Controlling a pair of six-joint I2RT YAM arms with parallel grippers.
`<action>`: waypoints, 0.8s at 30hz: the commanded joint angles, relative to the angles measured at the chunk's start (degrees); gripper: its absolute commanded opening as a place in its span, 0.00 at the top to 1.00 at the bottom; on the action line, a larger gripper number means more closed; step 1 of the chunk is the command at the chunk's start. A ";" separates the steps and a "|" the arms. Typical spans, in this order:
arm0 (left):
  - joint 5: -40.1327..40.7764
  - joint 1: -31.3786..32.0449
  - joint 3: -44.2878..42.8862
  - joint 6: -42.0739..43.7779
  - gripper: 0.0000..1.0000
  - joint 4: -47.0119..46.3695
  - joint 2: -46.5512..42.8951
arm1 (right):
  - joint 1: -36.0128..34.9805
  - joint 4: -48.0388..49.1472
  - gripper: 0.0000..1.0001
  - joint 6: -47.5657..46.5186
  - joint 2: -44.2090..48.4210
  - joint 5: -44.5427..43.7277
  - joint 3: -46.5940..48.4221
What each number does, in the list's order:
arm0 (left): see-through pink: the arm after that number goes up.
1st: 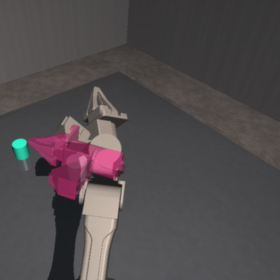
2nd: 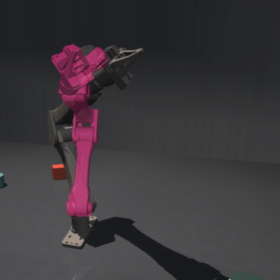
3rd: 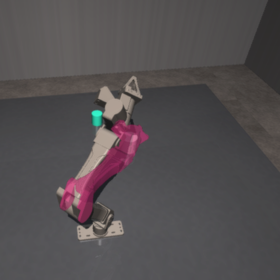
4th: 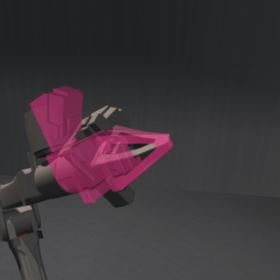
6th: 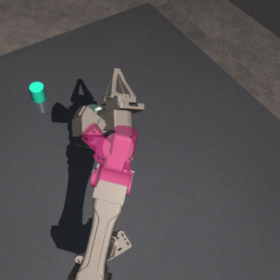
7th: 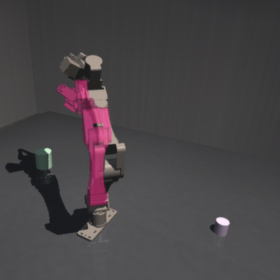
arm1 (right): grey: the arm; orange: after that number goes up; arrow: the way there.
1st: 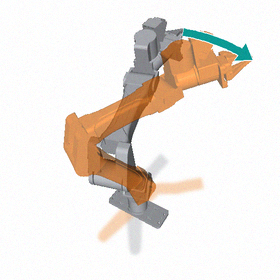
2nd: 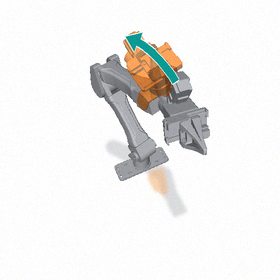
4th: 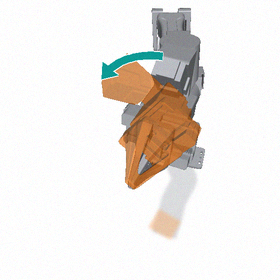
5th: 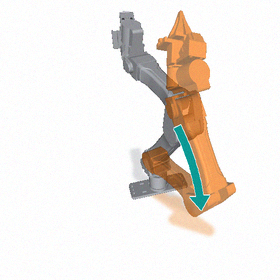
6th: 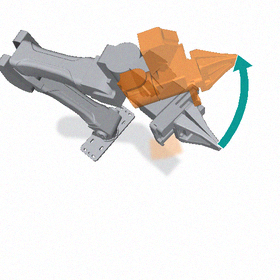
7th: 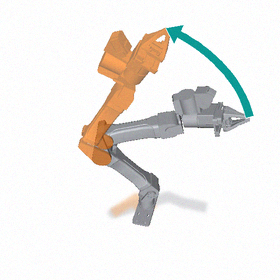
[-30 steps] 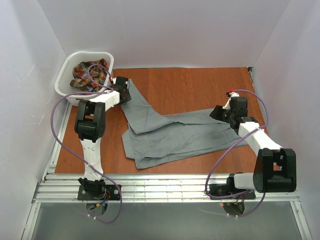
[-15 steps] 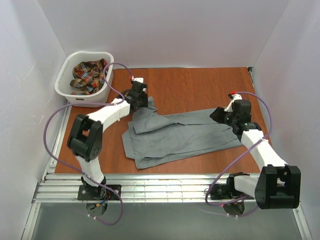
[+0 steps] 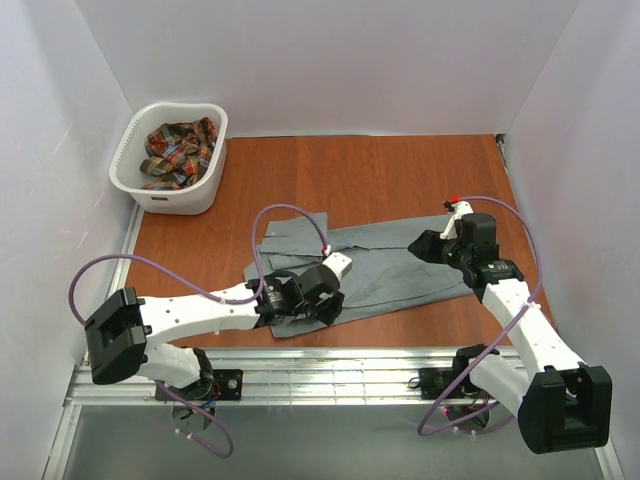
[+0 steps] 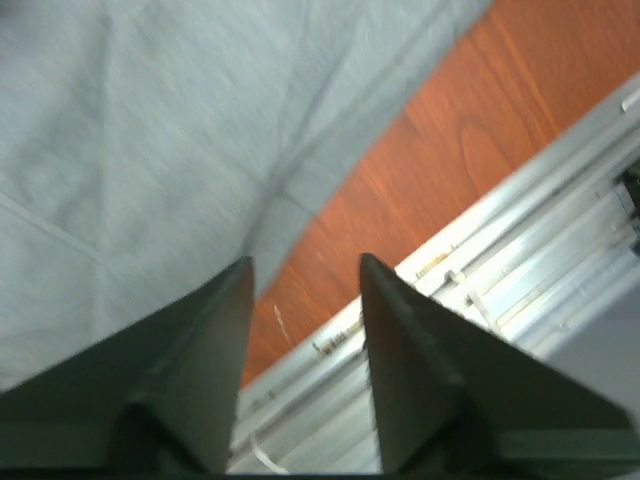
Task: Fold and stack the long sleeve shirts
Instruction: Fold the shirt
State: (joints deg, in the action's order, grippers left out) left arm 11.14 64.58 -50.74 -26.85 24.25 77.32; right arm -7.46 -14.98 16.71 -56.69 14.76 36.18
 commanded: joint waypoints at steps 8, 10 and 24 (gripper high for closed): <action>12.16 -11.46 -4.27 -10.07 0.07 10.12 -4.64 | -9.14 -2.16 0.50 -3.26 -2.55 -3.16 0.73; 10.67 -18.47 -4.45 -9.19 0.07 8.45 -2.98 | -10.72 -2.16 0.50 -3.26 -2.64 -3.95 0.73; 1.52 -44.26 -24.31 -3.12 0.32 5.02 31.83 | -13.72 -3.12 0.50 -2.47 2.02 -3.69 -1.47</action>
State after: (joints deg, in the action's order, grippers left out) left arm 14.66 22.90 -71.22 -31.14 28.58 106.00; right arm -20.49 -17.56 14.44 -56.23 10.83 35.33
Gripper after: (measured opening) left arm 0.717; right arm 0.503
